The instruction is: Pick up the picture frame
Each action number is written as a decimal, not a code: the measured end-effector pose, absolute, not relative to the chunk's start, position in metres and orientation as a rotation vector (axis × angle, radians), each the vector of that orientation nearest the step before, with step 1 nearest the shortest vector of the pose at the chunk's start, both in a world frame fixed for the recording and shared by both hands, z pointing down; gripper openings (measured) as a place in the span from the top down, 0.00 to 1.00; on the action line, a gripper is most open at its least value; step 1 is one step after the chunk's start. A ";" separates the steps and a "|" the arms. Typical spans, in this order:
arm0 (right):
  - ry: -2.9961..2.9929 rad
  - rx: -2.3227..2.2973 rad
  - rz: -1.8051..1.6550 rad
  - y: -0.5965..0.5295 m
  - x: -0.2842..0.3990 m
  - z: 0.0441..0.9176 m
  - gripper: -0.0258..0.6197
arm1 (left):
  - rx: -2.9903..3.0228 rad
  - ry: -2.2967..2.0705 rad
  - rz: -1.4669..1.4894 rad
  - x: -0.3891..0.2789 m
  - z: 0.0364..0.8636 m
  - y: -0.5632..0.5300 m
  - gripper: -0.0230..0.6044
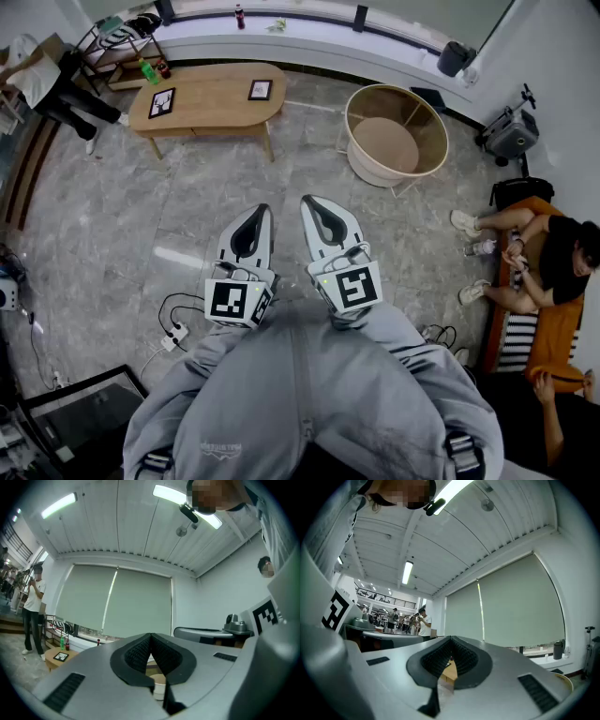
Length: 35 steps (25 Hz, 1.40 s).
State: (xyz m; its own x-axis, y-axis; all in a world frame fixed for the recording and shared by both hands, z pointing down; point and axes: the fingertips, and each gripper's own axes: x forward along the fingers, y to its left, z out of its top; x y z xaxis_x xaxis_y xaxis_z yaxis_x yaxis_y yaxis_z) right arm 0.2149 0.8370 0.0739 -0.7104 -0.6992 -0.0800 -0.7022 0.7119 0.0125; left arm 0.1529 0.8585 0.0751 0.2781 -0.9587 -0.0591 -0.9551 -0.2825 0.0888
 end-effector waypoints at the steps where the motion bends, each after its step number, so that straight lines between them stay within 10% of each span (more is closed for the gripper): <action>1: 2.840 -1.166 0.070 0.835 0.217 0.071 0.91 | 2.482 -1.864 -0.156 0.155 0.074 0.857 0.93; 23: 2.787 -1.176 -0.012 0.763 0.235 0.085 0.91 | 2.397 -1.914 -0.129 0.150 0.088 0.797 0.93; 35: 2.780 -1.254 0.016 0.589 0.121 0.097 0.91 | 2.493 -1.788 -0.102 0.038 0.108 0.614 0.93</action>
State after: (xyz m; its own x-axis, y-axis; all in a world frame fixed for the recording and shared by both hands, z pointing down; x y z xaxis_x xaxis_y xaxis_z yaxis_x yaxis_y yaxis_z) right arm 0.1213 0.5895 0.0970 -0.6584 -0.7474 -0.0885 -0.7484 0.6626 -0.0281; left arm 0.0377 0.6140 0.1080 0.3203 -0.9473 -0.0116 -0.9425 -0.3199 0.0972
